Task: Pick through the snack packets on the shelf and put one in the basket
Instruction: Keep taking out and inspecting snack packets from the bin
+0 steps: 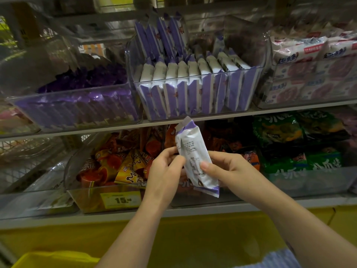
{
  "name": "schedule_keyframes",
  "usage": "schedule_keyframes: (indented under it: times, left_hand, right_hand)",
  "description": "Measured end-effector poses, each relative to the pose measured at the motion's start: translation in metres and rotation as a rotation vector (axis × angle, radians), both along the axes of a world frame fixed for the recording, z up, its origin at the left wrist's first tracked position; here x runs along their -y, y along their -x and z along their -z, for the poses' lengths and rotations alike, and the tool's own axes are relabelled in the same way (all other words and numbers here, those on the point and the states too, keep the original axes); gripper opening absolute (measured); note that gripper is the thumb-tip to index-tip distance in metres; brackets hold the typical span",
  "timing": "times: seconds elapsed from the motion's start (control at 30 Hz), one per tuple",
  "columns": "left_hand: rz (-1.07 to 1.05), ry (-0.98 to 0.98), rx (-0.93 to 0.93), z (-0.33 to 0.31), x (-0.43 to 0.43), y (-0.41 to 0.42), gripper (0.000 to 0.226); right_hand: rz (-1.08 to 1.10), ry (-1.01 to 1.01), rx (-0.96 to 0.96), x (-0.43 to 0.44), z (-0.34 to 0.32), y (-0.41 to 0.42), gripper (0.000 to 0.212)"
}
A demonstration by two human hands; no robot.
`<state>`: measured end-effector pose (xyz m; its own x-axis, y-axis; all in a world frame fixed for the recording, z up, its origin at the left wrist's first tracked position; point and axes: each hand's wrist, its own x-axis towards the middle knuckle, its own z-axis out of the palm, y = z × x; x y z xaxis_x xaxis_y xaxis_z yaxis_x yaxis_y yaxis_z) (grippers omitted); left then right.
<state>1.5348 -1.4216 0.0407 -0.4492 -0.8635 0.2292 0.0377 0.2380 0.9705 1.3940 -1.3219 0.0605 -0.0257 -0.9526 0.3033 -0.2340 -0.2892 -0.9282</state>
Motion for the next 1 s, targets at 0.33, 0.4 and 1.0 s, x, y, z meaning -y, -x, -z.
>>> schedule_keyframes:
  times: [0.33, 0.4, 1.0]
  left_hand:
    - [-0.053, 0.102, -0.045, 0.002, -0.004, 0.0, 0.03]
    - [-0.028, 0.109, -0.045, 0.0, -0.005, -0.001, 0.031]
    - [0.077, 0.375, -0.189, -0.106, -0.045, -0.015, 0.072]
  right_hand:
    - [-0.039, -0.016, -0.057, -0.003, -0.001, 0.004, 0.031]
    - [-0.035, -0.013, -0.055, -0.005, -0.002, 0.005, 0.029]
    - [0.343, 0.388, -0.432, -0.04, -0.08, -0.012, 0.075]
